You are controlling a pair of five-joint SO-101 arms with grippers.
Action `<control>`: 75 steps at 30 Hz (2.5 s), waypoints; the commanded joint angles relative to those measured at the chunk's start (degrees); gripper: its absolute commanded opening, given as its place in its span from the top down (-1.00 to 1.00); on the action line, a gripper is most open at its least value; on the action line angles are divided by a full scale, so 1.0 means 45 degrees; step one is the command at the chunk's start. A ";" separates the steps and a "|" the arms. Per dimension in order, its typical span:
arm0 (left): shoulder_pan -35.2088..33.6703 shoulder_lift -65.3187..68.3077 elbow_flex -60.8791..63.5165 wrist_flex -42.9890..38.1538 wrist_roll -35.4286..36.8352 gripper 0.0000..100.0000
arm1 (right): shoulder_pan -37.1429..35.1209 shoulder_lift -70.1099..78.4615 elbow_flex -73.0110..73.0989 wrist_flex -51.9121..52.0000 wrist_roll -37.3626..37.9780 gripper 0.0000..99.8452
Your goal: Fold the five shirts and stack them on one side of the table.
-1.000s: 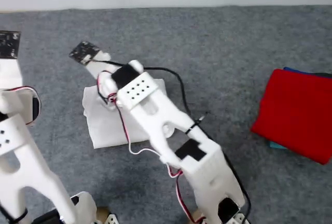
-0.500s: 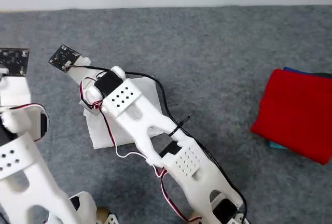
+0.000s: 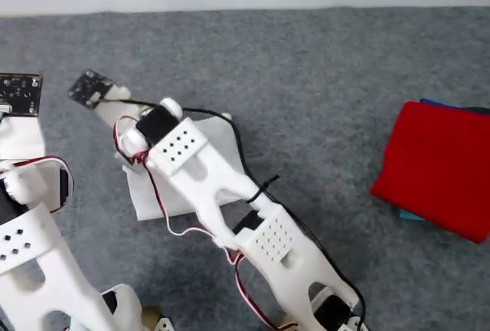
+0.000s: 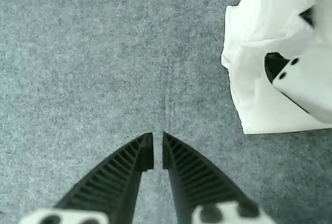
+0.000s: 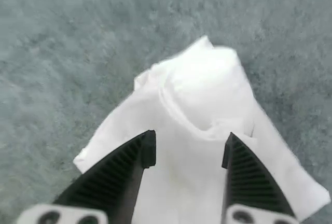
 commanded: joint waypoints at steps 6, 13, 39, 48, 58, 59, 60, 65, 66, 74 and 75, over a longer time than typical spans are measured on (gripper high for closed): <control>0.0059 -0.0371 -0.0049 -0.0254 -0.0098 0.91 | 0.0713 -0.0283 -0.3282 0.2589 0.0293 0.54; 0.0059 -0.0293 -0.0029 -0.0254 -0.0098 0.91 | 0.2042 -0.0264 -0.1504 0.2530 0.0293 0.54; 0.0059 -0.0371 0.0791 -0.0547 -0.0098 0.91 | 0.1768 -0.0225 0.2325 0.1084 0.0645 0.96; 0.0059 -0.0371 0.0791 -0.0703 -0.0078 0.91 | 0.0674 -0.1573 0.2325 0.2217 0.0977 0.97; 0.0059 -0.0371 0.0772 -0.0723 -0.0098 0.91 | -0.0615 -0.1670 0.2716 0.2686 0.0996 0.94; 0.0059 -0.0371 0.0772 -0.0723 -0.0098 0.91 | -0.0615 -0.1709 0.3009 0.2686 0.0996 0.88; 0.0059 -0.0371 0.0772 -0.0723 -0.0098 0.91 | -0.0615 -0.1788 0.3321 0.2686 0.0977 0.79; 0.0059 -0.0371 0.0772 -0.0723 -0.0098 0.91 | -0.0322 -0.2549 0.4142 0.2686 0.0977 0.52; 0.0059 -0.0371 0.0772 -0.0723 -0.0098 0.91 | -0.0244 -0.2784 0.4142 0.2667 0.0977 0.52; 0.0059 -0.0371 0.0733 -0.0723 -0.0098 0.91 | 0.1201 -0.4093 0.4142 0.2628 0.0977 0.53; 0.0059 -0.0371 0.0733 -0.0723 -0.0098 0.91 | 0.1338 -0.3976 0.4142 0.2589 0.0977 0.56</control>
